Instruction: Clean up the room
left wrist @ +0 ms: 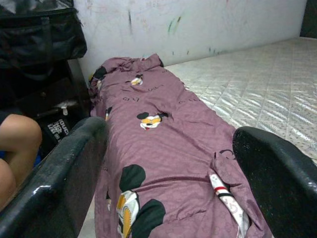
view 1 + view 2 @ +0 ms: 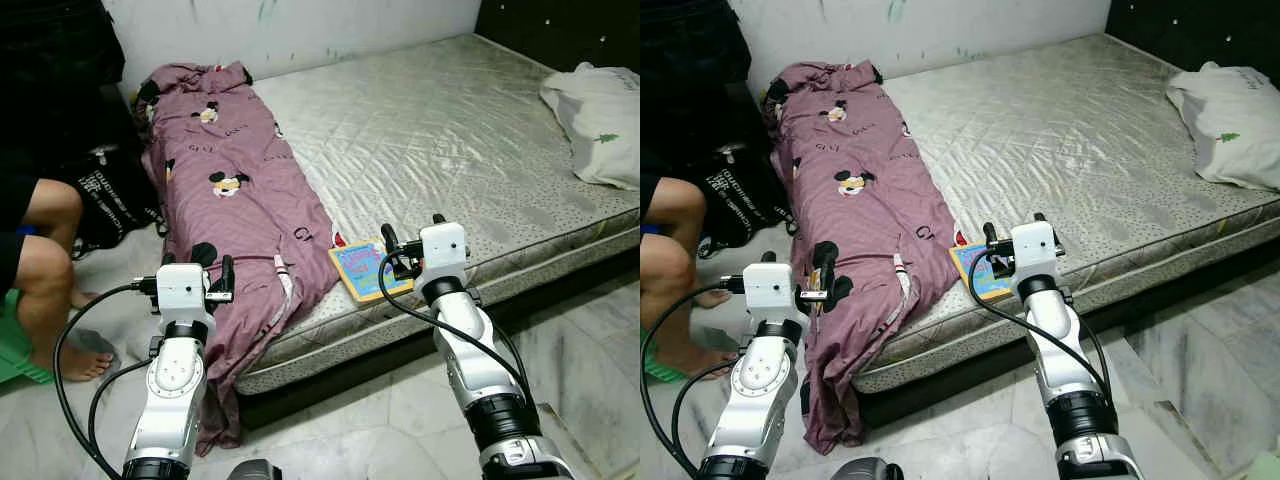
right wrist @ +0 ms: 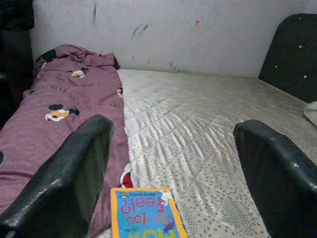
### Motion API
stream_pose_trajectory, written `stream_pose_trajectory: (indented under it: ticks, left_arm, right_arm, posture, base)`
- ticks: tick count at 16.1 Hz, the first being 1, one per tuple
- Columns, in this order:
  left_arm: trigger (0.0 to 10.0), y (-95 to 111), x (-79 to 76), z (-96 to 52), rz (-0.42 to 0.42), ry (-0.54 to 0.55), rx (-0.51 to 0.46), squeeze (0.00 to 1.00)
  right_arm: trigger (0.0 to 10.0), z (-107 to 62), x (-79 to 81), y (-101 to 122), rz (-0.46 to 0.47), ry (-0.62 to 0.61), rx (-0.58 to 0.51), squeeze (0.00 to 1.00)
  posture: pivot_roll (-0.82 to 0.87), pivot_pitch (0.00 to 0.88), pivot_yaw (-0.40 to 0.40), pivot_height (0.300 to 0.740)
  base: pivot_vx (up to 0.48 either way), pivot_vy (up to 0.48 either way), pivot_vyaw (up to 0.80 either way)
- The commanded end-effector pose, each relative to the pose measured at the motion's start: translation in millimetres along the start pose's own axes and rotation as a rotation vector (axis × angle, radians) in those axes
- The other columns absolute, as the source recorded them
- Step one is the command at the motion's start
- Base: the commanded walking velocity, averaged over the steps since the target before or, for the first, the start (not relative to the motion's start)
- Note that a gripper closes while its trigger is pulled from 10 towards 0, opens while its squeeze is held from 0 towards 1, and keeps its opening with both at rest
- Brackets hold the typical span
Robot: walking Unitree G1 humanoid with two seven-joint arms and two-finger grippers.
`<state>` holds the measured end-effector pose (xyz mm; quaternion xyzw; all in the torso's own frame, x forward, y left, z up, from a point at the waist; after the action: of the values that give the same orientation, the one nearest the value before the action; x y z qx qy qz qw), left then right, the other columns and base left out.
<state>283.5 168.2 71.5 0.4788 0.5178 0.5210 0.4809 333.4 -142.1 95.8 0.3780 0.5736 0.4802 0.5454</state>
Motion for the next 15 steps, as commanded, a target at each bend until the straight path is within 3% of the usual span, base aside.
stream_pose_trajectory:
  ticks: [1, 9, 15]
  left_arm:
    - [10.0, 1, 3.5, 0.9, 0.007, 0.006, -0.002, 0.0]
    - [10.0, -5, 14.0, -11.4, 0.002, 0.08, 0.01, 0.0]
    - [10.0, -1, 11.2, -9.1, -0.004, 0.049, -0.005, 0.0]
  right_arm:
    - [10.0, 3.5, 1.6, 4, 0.004, 0.002, -0.015, 0.0]
    - [10.0, 8.9, 16.8, 1, -0.012, 0.101, 0.011, 0.0]
    - [10.0, 6.0, 19.8, -3, -0.027, 0.111, 0.013, 0.0]
  posture:
    - [0.02, 0.0, 0.056, 0.74]
    - [0.08, 0.0, -0.003, 0.74]
    - [0.06, 0.0, 0.008, 0.74]
  base:
    - [0.0, 0.0, 0.0]
    - [0.0, 0.0, 0.0]
    - [0.0, 0.0, 0.15]
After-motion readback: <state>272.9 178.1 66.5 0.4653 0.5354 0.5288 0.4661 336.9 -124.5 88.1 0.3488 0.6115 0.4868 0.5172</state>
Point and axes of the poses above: a point about 5 cm out from each wrist's last joint towards the gripper, its own z axis pointing out of the wrist towards the gripper, its own y axis along the axis of the wrist's last joint, x = y × z, the point moved 2 cm from there along z, pointing out of the wrist towards the gripper, and after that the axes turned 5 degrees about -z, right-handed, at the moved point
